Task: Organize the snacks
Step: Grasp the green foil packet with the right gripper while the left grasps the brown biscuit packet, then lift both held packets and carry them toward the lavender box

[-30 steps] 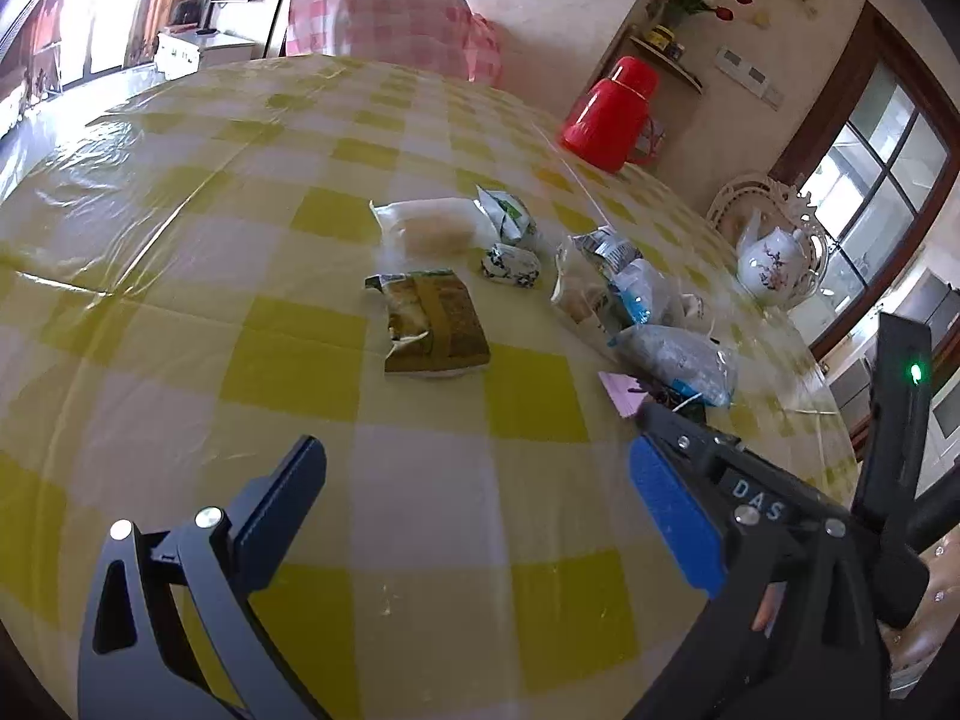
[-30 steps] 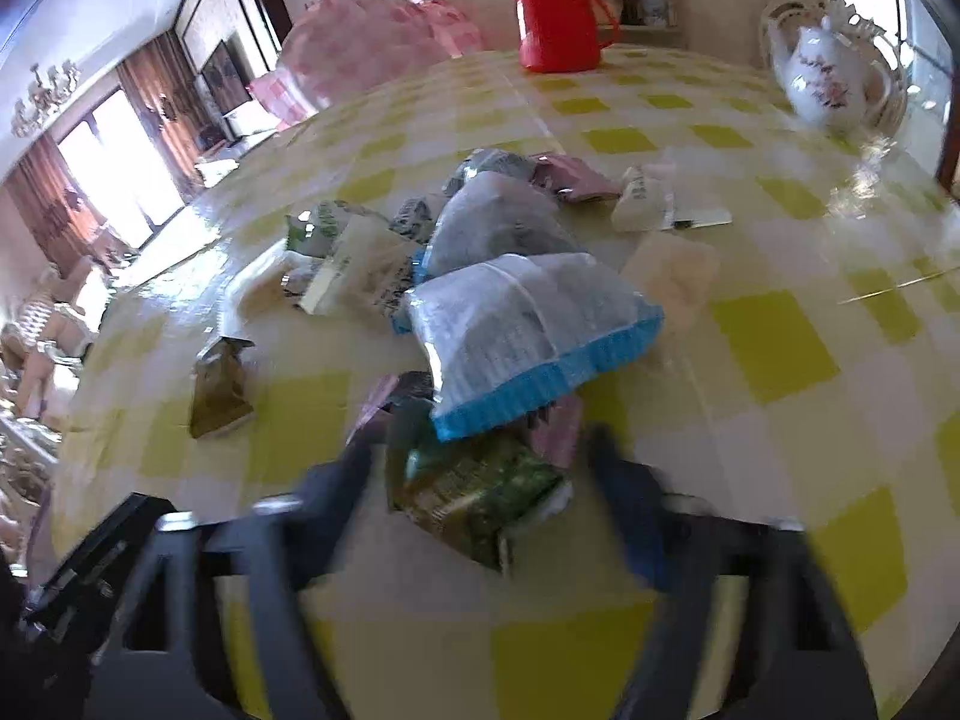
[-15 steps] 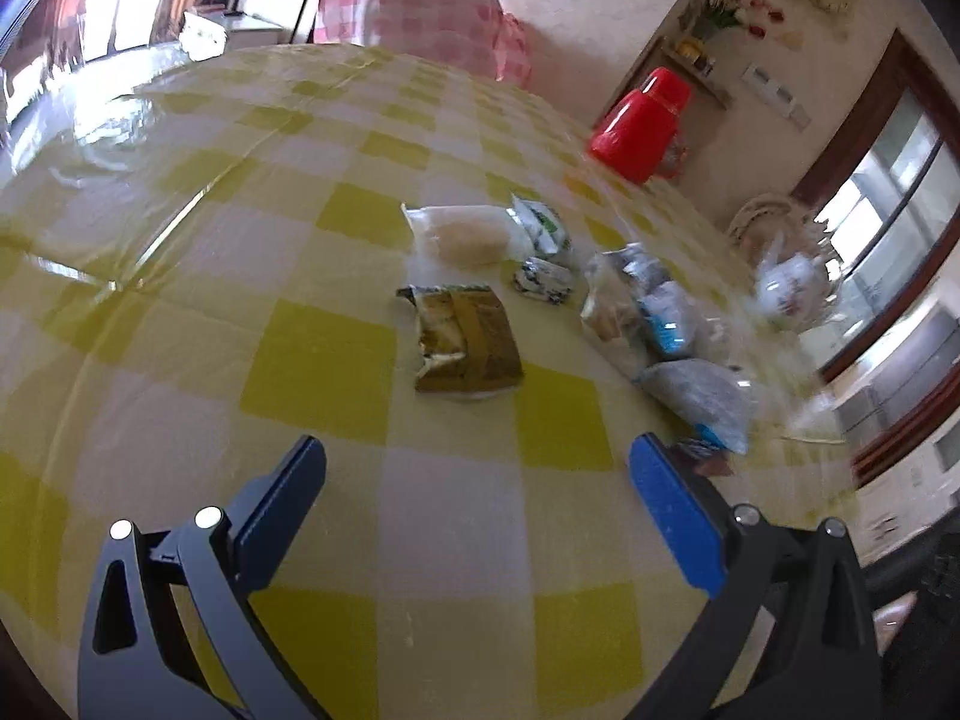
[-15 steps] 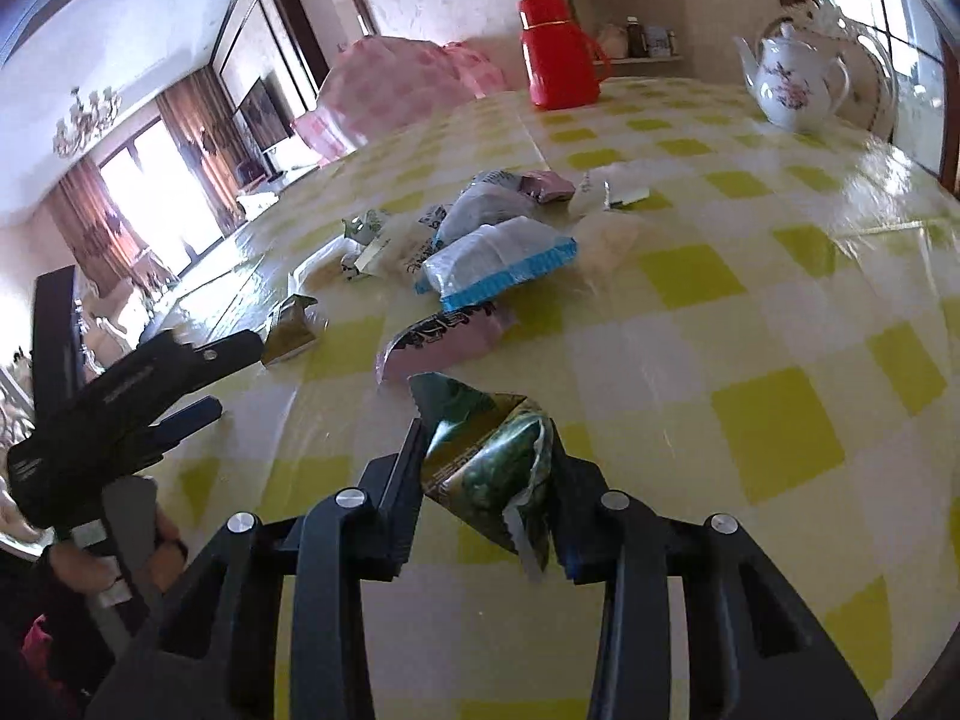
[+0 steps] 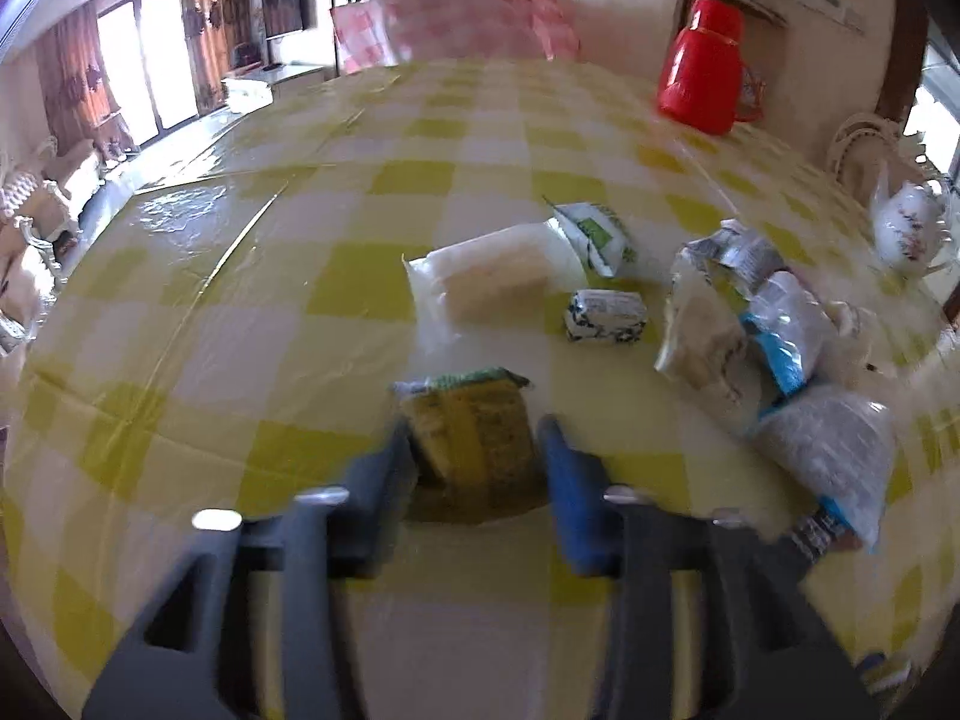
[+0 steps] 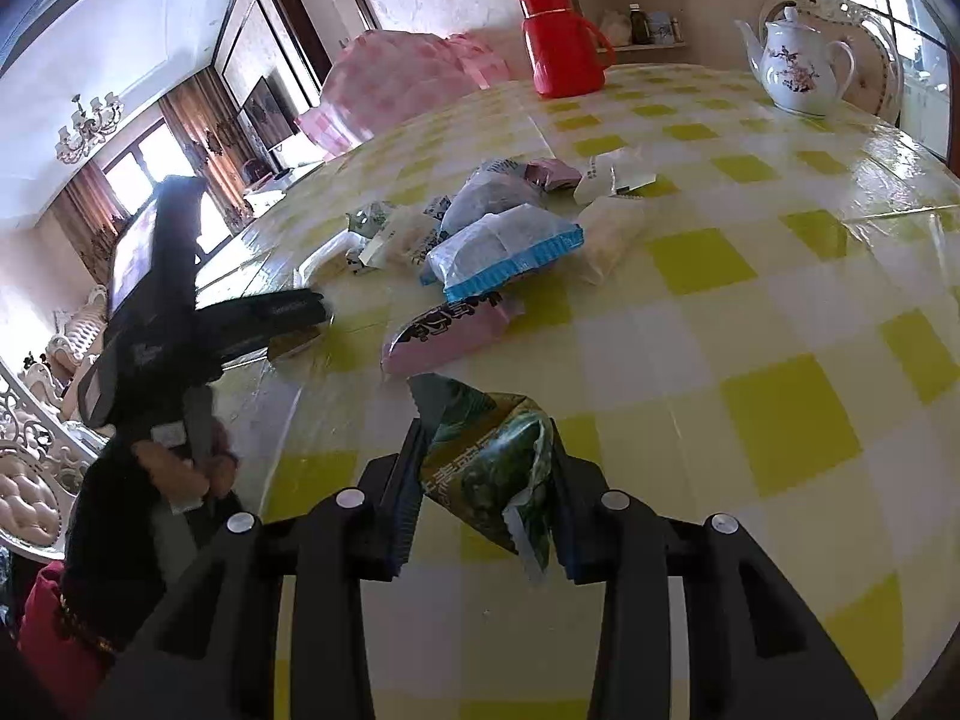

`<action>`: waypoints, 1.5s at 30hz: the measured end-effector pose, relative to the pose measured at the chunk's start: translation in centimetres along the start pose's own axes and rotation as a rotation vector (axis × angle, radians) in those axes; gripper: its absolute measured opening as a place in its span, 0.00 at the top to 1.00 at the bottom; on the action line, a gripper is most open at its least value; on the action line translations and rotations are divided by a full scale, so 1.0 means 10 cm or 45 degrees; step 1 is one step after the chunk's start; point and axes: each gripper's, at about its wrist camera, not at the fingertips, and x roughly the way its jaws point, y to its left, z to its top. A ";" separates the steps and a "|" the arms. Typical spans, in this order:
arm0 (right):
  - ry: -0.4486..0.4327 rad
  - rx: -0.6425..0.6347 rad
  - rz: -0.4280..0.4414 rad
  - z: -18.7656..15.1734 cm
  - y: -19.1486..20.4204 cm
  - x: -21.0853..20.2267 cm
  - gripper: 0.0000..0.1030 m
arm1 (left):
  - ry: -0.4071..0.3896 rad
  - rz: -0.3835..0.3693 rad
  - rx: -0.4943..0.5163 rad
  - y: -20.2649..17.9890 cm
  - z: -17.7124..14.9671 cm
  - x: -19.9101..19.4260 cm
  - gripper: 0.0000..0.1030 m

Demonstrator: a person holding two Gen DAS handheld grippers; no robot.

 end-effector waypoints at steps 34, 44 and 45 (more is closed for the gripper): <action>-0.065 0.026 0.045 -0.13 0.07 -0.19 0.64 | -0.205 -0.403 -0.009 0.33 -0.73 -0.92 0.63; -0.057 0.020 0.138 -0.33 0.34 -0.32 0.64 | -0.247 -0.335 0.127 0.41 -1.01 -1.29 0.63; -0.053 0.008 0.144 -0.36 0.38 -0.32 0.64 | -0.248 -0.322 0.141 0.44 -1.05 -1.32 0.63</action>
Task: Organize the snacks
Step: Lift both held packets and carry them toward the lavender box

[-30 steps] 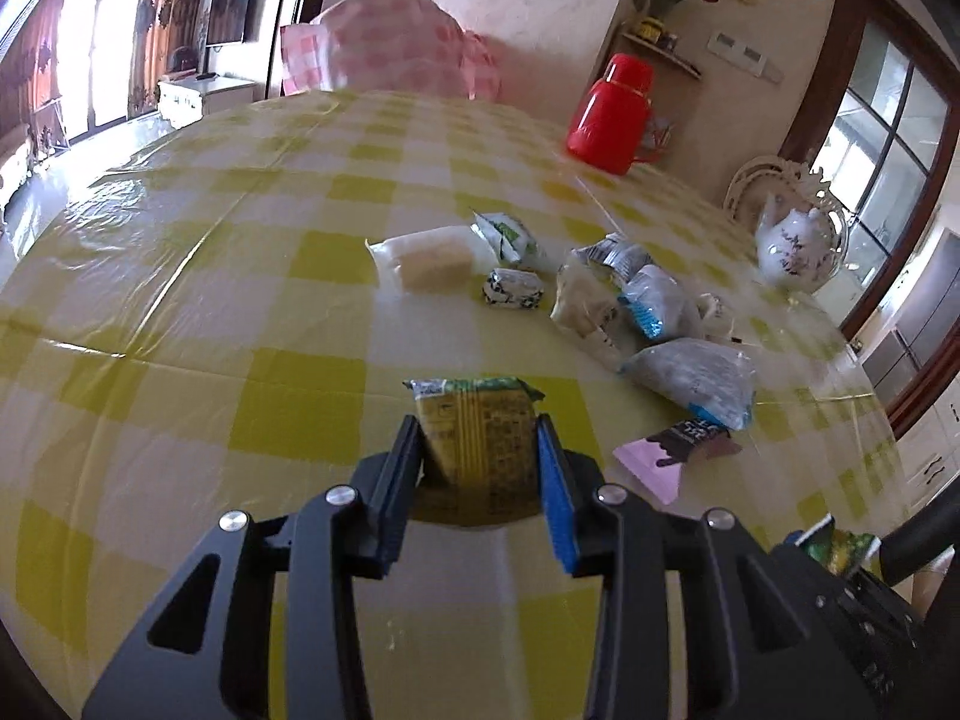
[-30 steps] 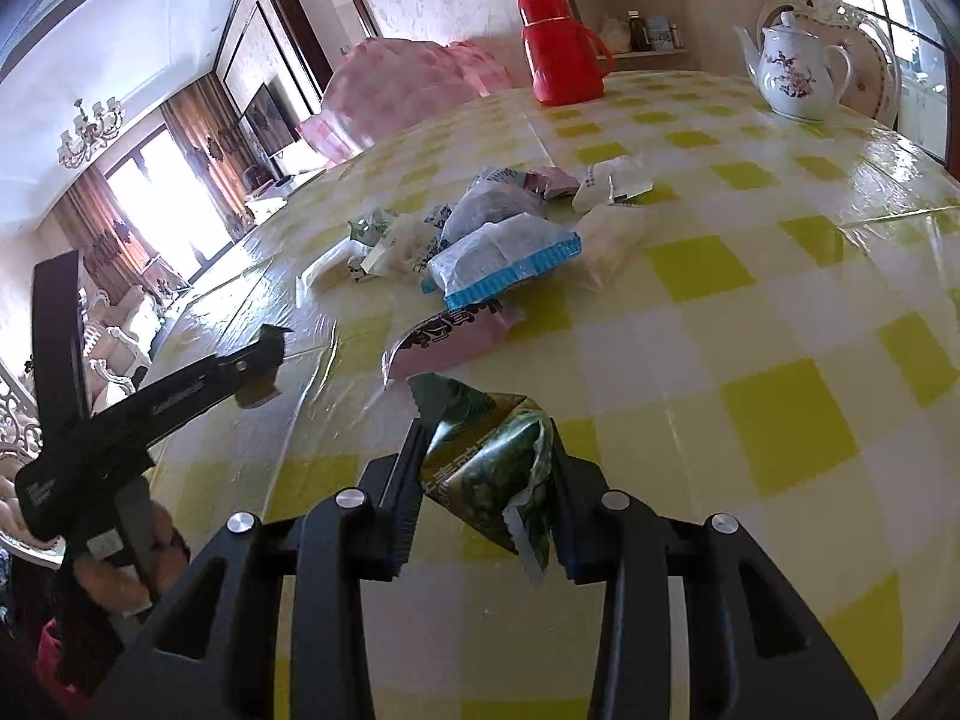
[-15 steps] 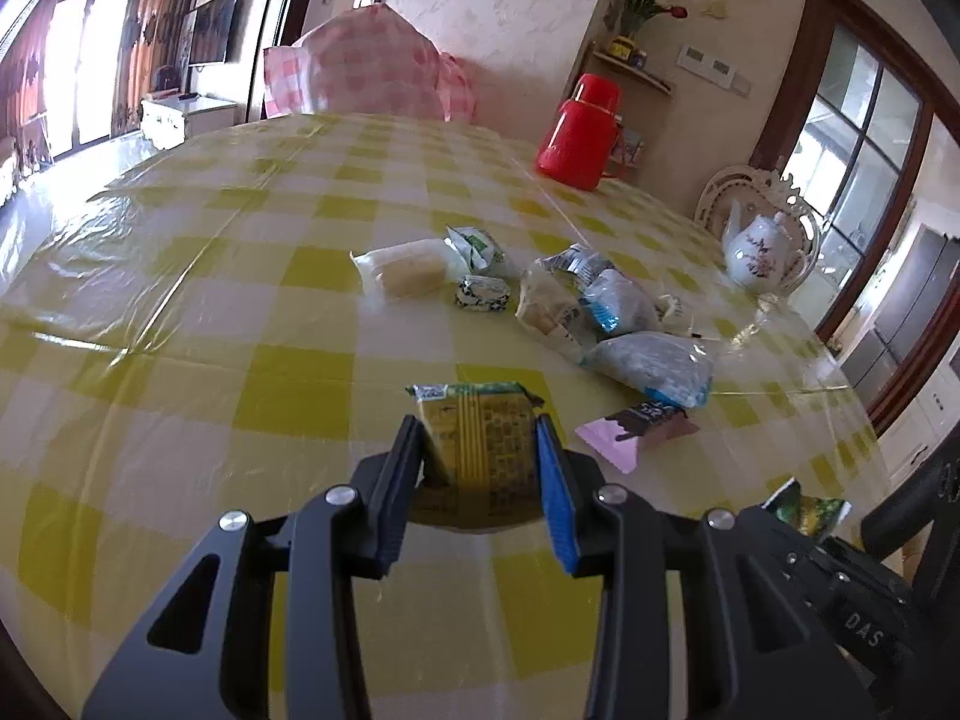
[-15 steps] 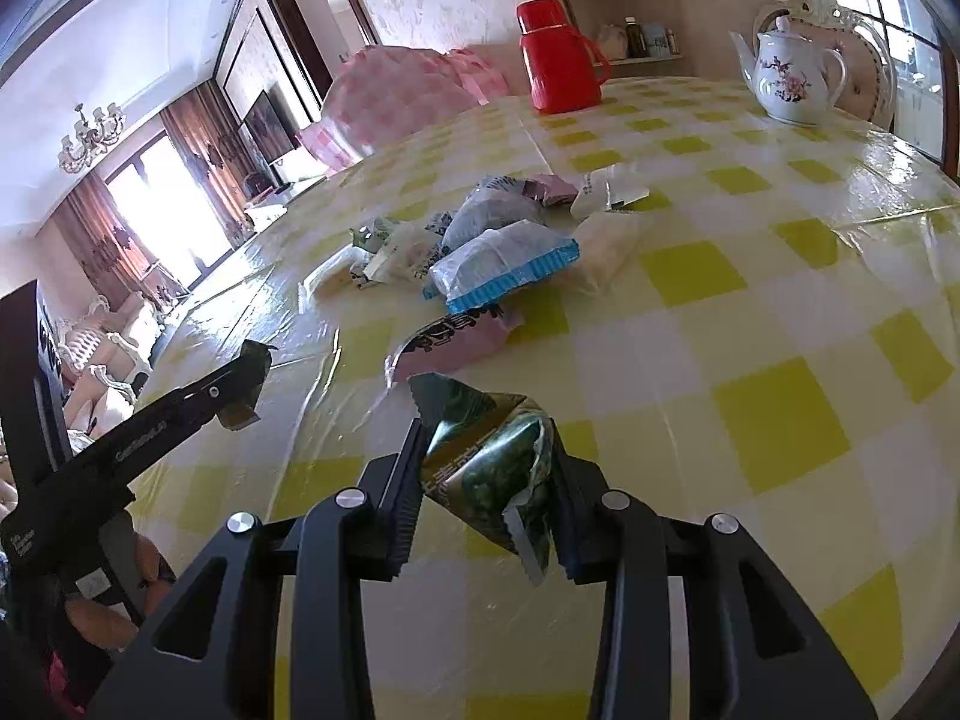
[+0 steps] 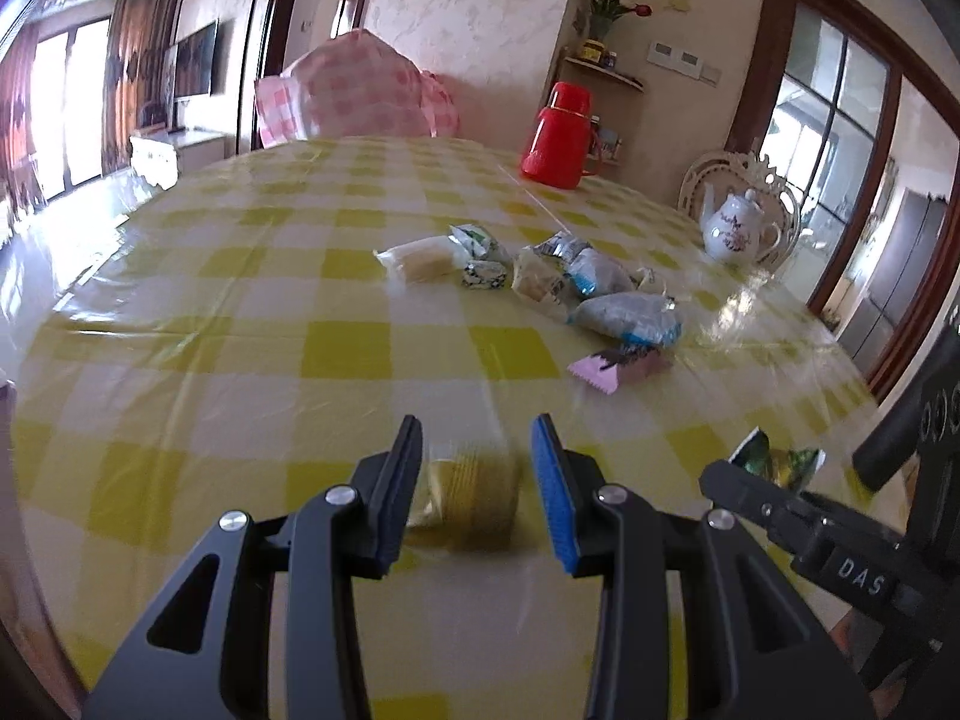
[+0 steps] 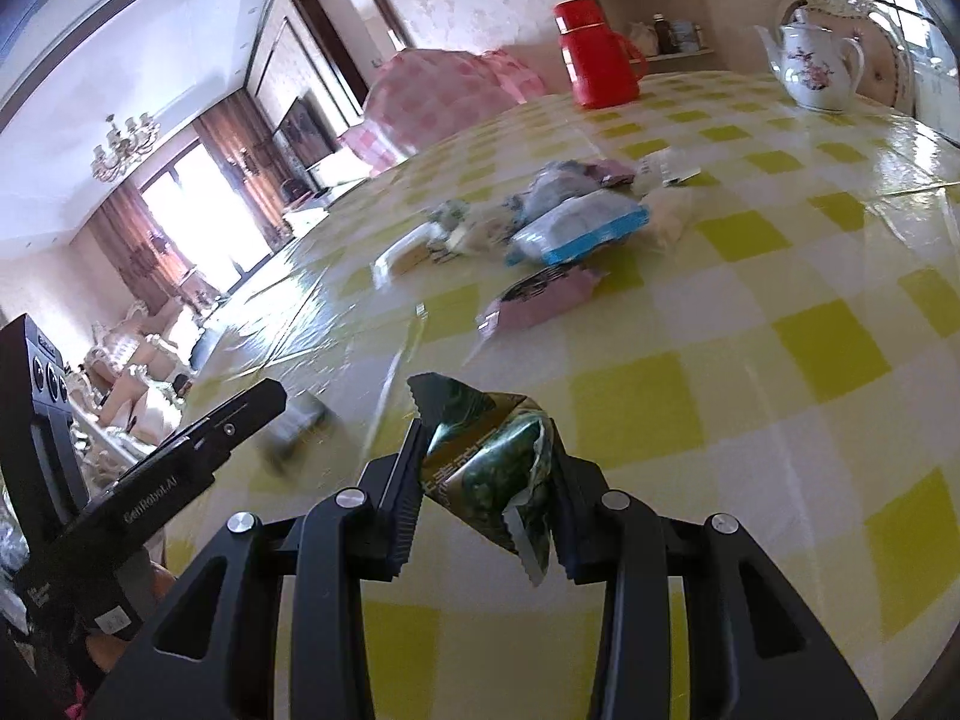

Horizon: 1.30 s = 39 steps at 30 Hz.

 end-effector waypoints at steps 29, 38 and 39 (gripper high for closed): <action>-0.018 -0.042 -0.002 -0.13 0.20 -0.06 0.64 | 0.165 0.068 0.192 0.18 -0.10 -0.03 0.64; 0.027 -0.125 0.062 -0.26 0.52 -0.03 0.64 | 0.120 0.126 0.198 0.37 -0.16 -0.42 0.64; 0.038 -0.136 0.084 -0.28 0.59 -0.02 0.64 | 0.115 0.135 0.193 0.42 -0.16 -0.47 0.64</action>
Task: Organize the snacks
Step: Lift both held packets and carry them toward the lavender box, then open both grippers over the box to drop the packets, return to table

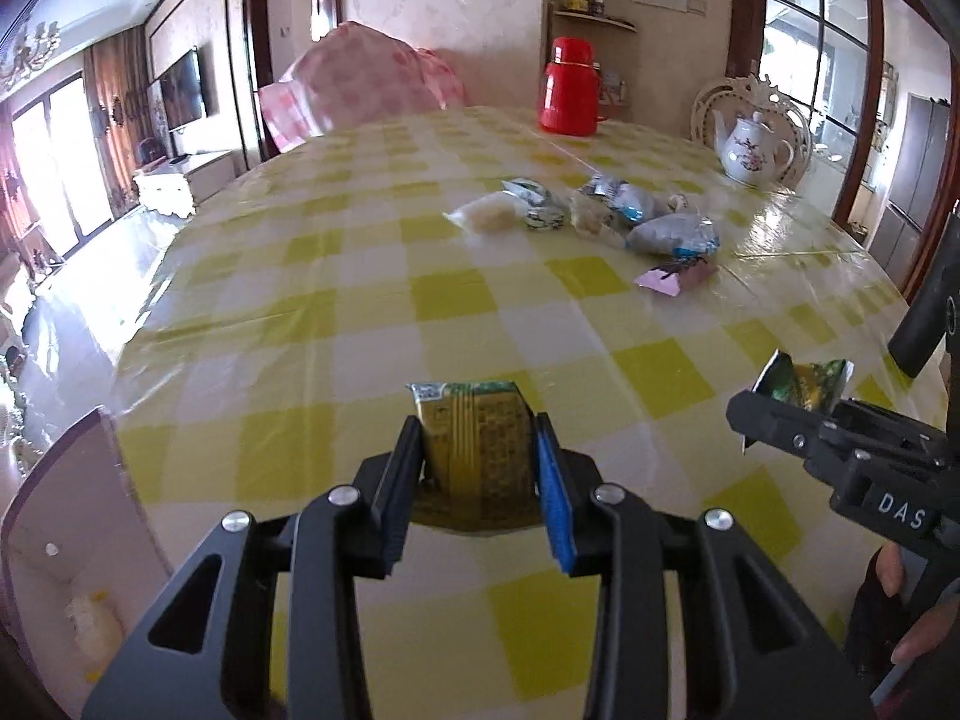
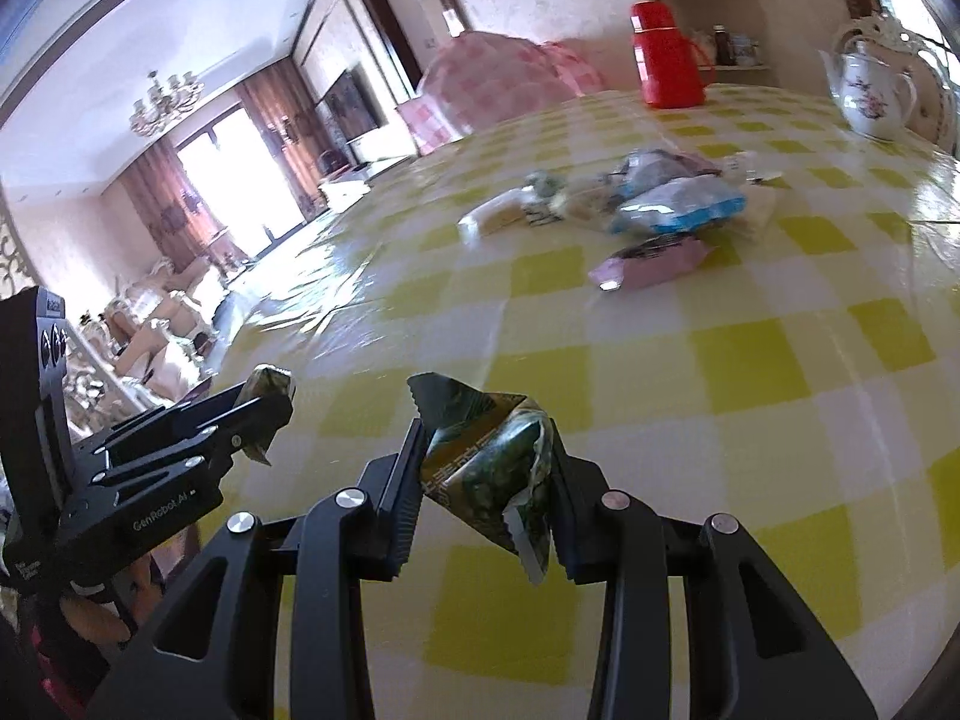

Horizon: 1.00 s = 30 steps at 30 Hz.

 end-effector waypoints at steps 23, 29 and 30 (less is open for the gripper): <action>0.235 -0.571 0.294 -0.45 2.21 0.52 0.64 | 0.045 0.346 -0.281 2.00 -0.43 -0.83 0.64; 0.278 -0.708 0.385 -0.58 2.80 0.66 0.63 | 0.099 0.489 -0.338 2.41 -0.55 -0.91 0.60; 0.282 -0.710 0.434 -0.60 2.89 0.69 0.62 | 0.103 0.505 -0.364 2.49 -0.58 -0.93 0.57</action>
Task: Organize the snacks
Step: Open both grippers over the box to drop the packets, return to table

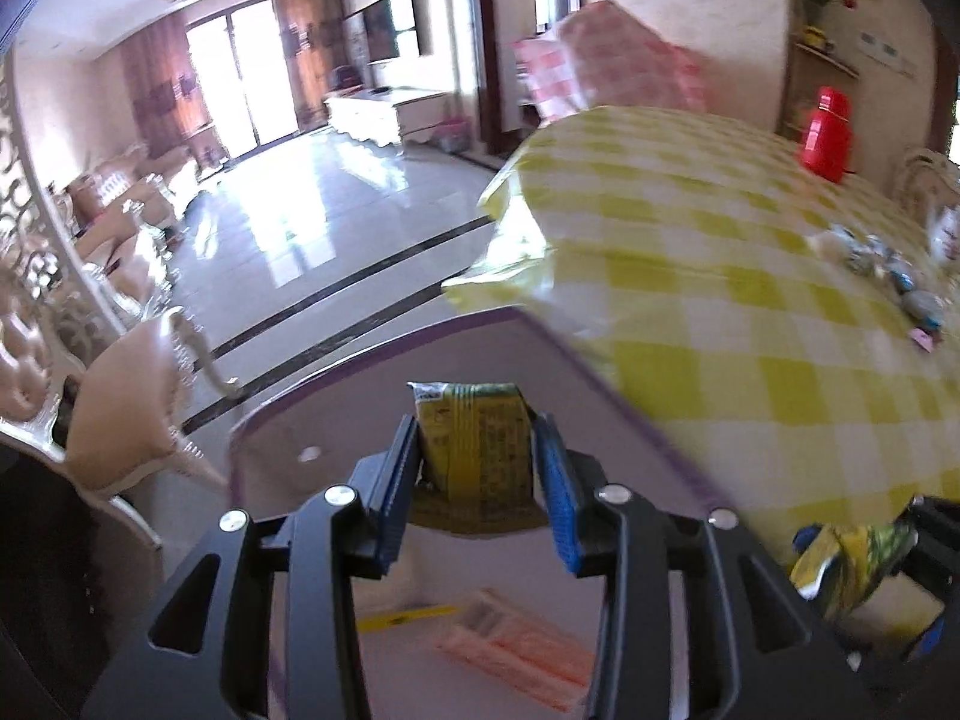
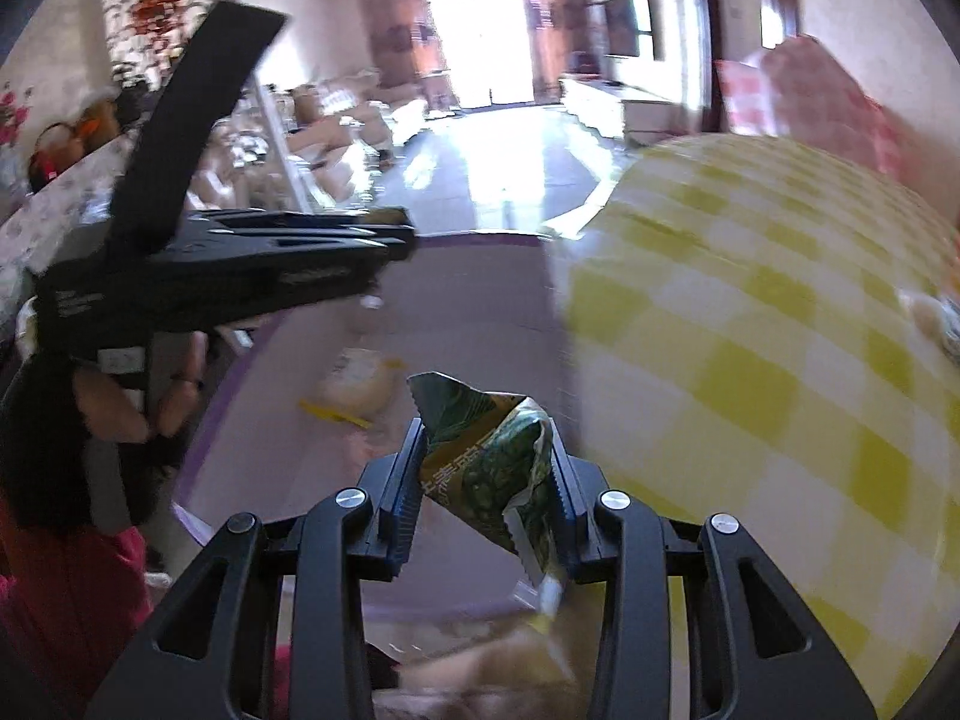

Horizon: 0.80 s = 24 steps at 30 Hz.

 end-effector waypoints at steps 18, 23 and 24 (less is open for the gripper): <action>-0.229 0.427 -0.202 -0.25 -1.31 -0.90 0.33 | -0.048 -0.138 -0.112 -0.45 0.04 -0.01 0.02; -0.251 0.584 -0.323 -0.60 -1.85 -1.28 0.25 | -0.022 -0.377 -0.080 -1.09 0.11 -0.07 0.02; -0.238 0.605 -0.348 -0.66 -1.94 -1.33 0.25 | -0.010 -0.427 -0.060 -1.27 0.13 -0.08 0.02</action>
